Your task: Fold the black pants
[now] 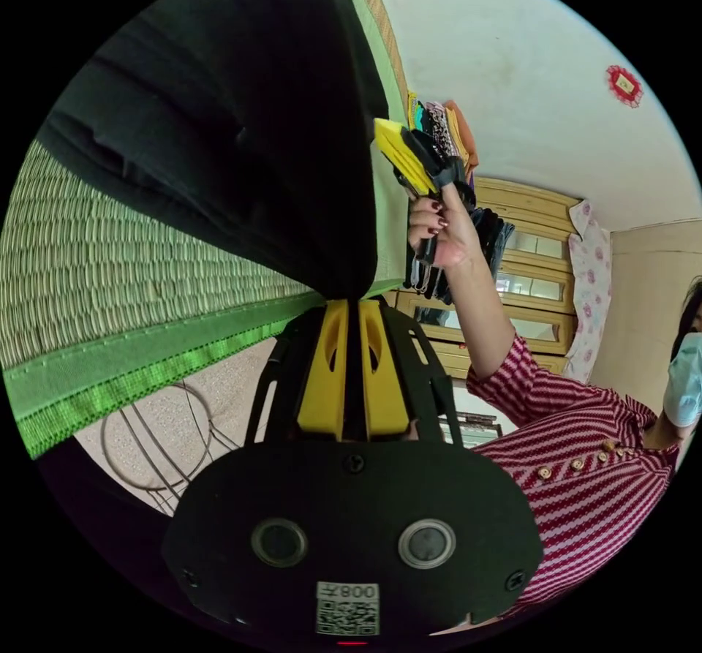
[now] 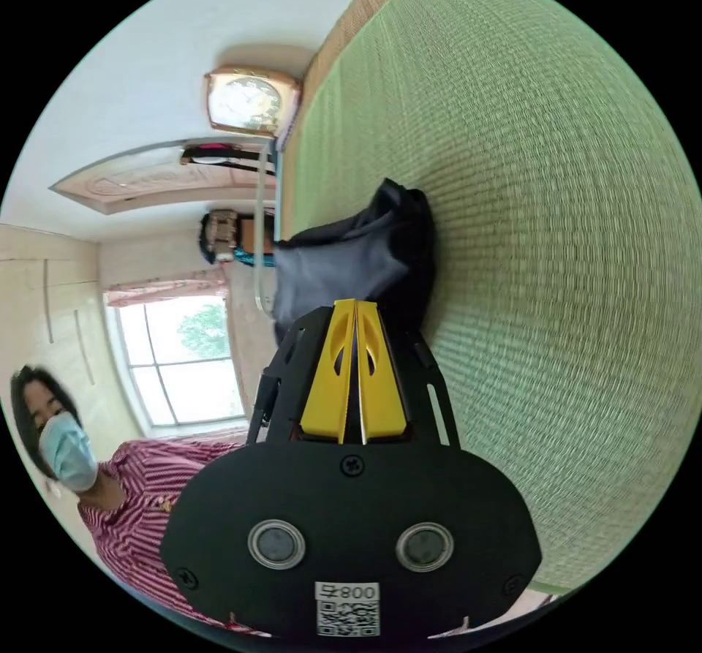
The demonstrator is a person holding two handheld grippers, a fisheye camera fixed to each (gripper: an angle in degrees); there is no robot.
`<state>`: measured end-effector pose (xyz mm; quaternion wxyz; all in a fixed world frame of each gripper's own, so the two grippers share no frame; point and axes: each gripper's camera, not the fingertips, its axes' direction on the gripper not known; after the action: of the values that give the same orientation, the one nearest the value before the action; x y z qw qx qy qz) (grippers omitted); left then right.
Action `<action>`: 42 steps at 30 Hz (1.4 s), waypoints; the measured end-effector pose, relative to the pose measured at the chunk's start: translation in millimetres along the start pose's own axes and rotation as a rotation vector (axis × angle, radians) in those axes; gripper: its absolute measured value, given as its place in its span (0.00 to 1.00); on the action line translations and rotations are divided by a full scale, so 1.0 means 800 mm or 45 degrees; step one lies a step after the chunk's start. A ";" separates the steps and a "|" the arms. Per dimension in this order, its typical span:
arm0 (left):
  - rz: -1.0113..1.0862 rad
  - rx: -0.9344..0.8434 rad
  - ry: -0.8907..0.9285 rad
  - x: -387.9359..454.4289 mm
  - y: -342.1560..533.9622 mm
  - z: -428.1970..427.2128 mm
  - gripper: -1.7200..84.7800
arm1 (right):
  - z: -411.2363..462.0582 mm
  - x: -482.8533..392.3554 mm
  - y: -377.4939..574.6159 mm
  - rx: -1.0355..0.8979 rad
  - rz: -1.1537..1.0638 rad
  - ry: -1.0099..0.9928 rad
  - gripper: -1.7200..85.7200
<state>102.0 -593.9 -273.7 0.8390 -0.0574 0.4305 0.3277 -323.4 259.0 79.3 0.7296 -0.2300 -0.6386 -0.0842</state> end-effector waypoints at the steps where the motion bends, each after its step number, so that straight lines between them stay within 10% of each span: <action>1: -0.006 0.002 0.002 -0.004 0.000 -0.002 0.05 | 0.004 0.003 -0.005 -0.014 0.015 0.023 0.02; 18: 0.098 0.043 0.053 -0.017 0.001 -0.033 0.03 | -0.011 0.044 0.193 0.103 0.146 -0.402 0.13; 42: 0.073 0.286 0.059 -0.068 0.046 -0.134 0.03 | 0.000 0.008 0.176 -0.013 0.119 -0.539 0.07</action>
<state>-16.5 -633.0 -292.2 0.8203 0.0418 0.4852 0.2999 -263.2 384.0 53.3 0.5812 -0.2754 -0.7657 -0.0034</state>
